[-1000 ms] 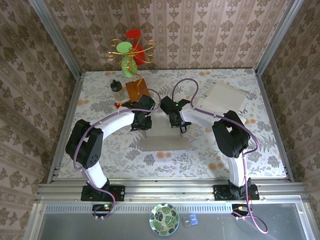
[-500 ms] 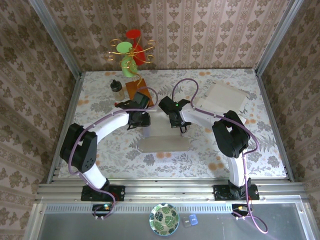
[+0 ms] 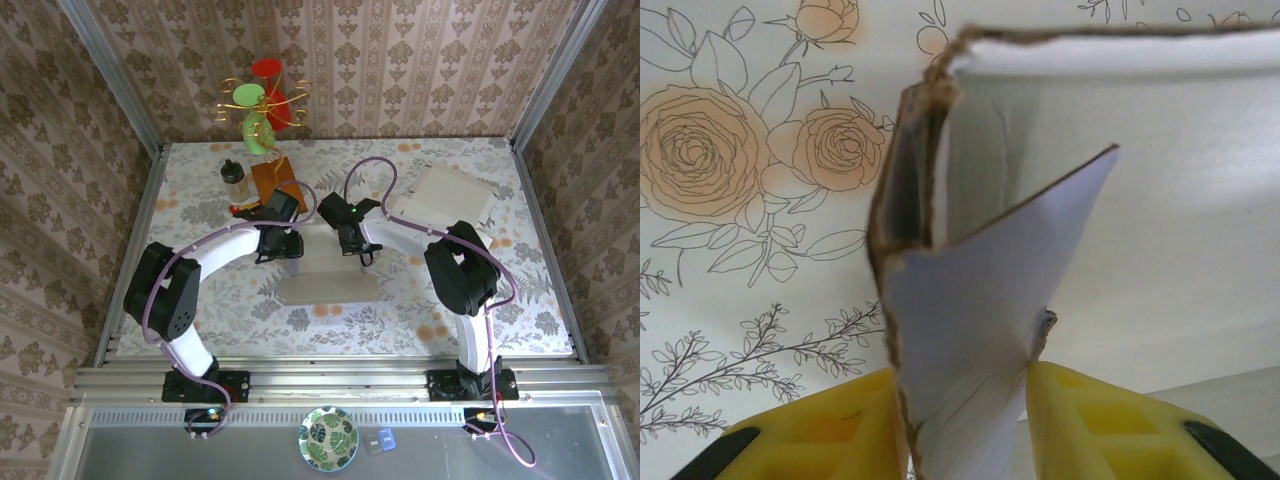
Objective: Fold the paper box
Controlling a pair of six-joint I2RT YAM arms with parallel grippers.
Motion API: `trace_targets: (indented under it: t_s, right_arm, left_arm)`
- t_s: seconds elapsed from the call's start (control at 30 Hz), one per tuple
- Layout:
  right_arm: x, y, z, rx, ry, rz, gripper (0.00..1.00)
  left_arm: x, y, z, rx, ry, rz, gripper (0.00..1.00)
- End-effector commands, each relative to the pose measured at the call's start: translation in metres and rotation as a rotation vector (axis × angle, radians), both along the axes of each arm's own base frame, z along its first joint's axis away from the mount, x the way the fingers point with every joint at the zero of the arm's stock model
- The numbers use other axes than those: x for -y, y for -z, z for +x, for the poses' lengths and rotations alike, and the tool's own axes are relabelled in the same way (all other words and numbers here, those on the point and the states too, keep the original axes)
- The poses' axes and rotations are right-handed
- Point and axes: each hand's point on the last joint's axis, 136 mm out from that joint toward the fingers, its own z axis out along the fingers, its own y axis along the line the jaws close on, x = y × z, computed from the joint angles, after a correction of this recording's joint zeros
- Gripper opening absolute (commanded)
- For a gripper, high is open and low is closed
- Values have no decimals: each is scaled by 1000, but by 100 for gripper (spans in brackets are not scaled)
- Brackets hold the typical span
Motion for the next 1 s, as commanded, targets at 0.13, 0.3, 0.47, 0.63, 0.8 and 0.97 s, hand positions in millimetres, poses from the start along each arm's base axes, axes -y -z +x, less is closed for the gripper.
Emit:
trace_targets:
  t_s: [0.13,0.3,0.47,0.63,0.8,0.97]
  right_arm:
    - [7,0,-7,3,6,-32,0]
    - [7,-1,-6,5,8,-35,0]
    - [8,1,-7,0,9,-39,0]
    - [8,2,-7,-1,12,-37,0]
    - [8,4,-7,-4,13,-39,0]
    - [7,6,-7,-7,16,-39,0]
  left_arm:
    - [-6,8,4,10,18,98,26]
    - [-11,8,1,17,20,166,20]
    - [-17,11,-2,13,8,216,17]
    - [-22,12,-4,6,-7,262,11]
    - [-25,11,-7,0,-27,321,8]
    - [-25,14,-10,-23,-43,353,6]
